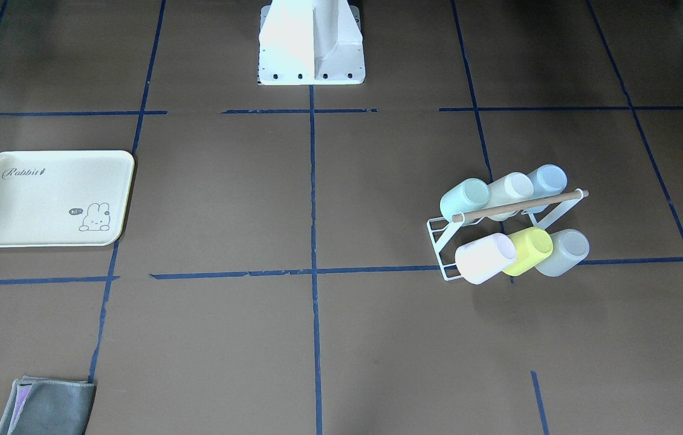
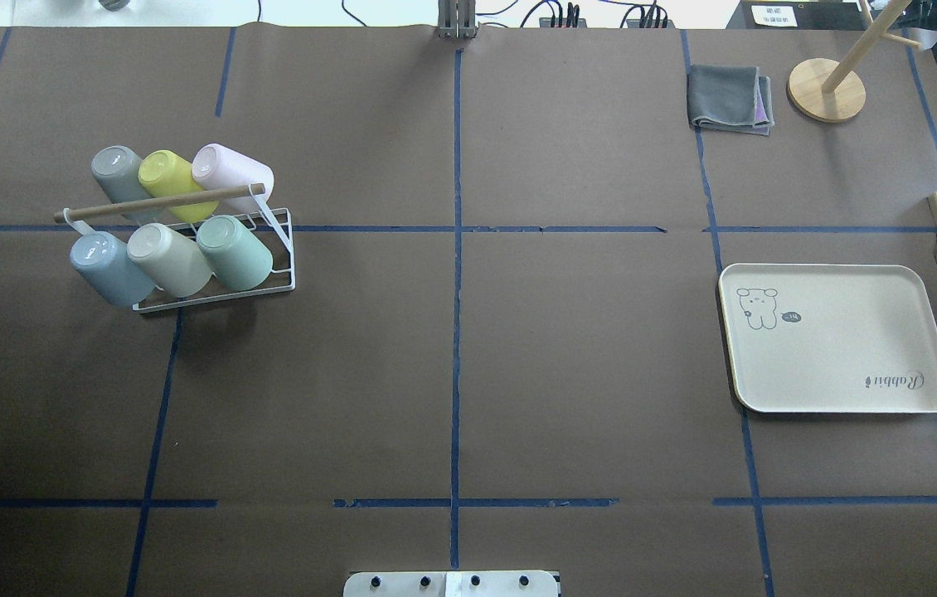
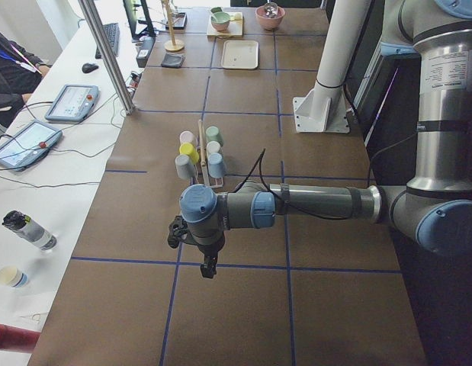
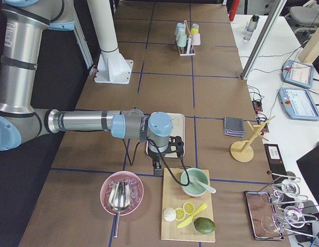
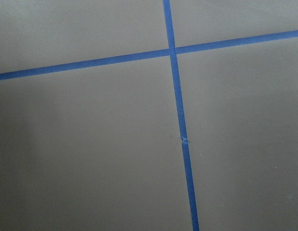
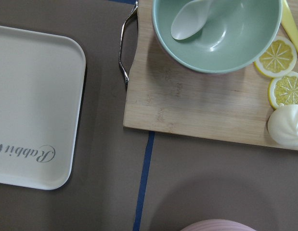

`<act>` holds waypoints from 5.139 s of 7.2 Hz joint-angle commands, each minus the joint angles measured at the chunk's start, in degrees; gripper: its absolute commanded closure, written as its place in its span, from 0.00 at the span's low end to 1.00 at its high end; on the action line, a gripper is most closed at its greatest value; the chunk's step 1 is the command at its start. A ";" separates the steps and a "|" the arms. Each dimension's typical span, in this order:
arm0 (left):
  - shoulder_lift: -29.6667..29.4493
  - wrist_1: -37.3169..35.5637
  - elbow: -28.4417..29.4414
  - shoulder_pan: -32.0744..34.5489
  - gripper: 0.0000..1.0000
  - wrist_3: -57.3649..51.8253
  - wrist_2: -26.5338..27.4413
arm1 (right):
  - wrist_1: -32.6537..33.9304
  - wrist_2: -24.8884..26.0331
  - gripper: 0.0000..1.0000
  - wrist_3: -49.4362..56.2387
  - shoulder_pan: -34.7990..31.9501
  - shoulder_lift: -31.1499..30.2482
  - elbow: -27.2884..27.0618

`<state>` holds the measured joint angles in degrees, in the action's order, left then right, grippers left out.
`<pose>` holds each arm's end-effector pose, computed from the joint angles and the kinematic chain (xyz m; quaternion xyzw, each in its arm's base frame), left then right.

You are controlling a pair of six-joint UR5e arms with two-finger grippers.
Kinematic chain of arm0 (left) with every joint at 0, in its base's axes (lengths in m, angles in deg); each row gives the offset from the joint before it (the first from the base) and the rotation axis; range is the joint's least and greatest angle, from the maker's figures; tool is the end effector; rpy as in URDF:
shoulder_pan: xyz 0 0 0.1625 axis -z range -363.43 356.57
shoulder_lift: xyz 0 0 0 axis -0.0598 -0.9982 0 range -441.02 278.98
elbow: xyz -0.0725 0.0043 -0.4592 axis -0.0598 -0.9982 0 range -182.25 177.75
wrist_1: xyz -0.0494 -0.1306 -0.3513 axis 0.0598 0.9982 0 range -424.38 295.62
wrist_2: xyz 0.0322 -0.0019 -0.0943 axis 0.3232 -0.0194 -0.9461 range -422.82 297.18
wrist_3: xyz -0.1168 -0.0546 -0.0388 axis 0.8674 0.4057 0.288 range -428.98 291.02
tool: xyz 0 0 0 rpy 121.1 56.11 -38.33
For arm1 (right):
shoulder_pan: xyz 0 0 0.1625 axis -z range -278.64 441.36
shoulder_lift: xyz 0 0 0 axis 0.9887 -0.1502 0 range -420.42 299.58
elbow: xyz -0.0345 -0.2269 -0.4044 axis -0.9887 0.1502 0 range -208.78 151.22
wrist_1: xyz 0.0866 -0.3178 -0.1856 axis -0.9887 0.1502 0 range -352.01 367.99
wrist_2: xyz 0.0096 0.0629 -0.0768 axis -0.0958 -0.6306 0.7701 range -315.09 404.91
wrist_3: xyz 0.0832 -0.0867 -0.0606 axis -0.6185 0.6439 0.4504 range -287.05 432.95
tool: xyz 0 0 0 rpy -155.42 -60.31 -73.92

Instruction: Pick up and place green cup on tray

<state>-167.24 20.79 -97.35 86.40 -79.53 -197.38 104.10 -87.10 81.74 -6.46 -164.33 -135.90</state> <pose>-0.0376 -0.4168 0.7201 0.0060 0.3800 0.0748 0.9219 0.0305 -0.3374 0.6989 -0.0028 -0.3591 -0.0802 0.9298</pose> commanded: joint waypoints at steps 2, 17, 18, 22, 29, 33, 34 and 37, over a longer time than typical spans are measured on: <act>-0.09 0.09 -0.09 -0.35 0.00 0.09 0.00 | -0.13 0.00 0.00 0.17 0.02 0.20 -0.02; 0.00 0.09 -0.09 -0.53 0.00 0.09 -0.09 | -52.78 0.26 0.34 -45.79 25.51 3.18 22.02; 0.00 0.09 -0.09 -0.62 0.00 0.09 -0.09 | -52.78 0.78 0.39 -45.70 25.95 3.19 22.47; -0.09 0.09 -0.09 -0.62 0.00 0.00 -0.09 | -52.86 0.61 0.81 -45.70 26.56 3.80 22.39; 0.00 0.09 -0.17 -0.53 0.00 0.09 -0.09 | -41.12 -2.02 1.00 -47.37 26.39 6.35 10.48; 0.00 0.09 -0.26 -0.62 0.00 0.09 -0.09 | -40.12 -2.38 1.00 -64.88 32.76 17.81 6.92; 0.00 0.09 -0.26 -0.62 0.00 0.00 -0.09 | -40.12 -0.46 1.00 -70.43 36.11 21.60 7.01; 0.00 0.09 -0.44 -0.53 0.00 0.09 -0.17 | -34.79 9.80 1.00 -79.89 47.80 31.72 7.27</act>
<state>-167.24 20.88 -97.75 85.79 -79.49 -197.48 66.21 -82.03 4.40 36.60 -136.70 -128.79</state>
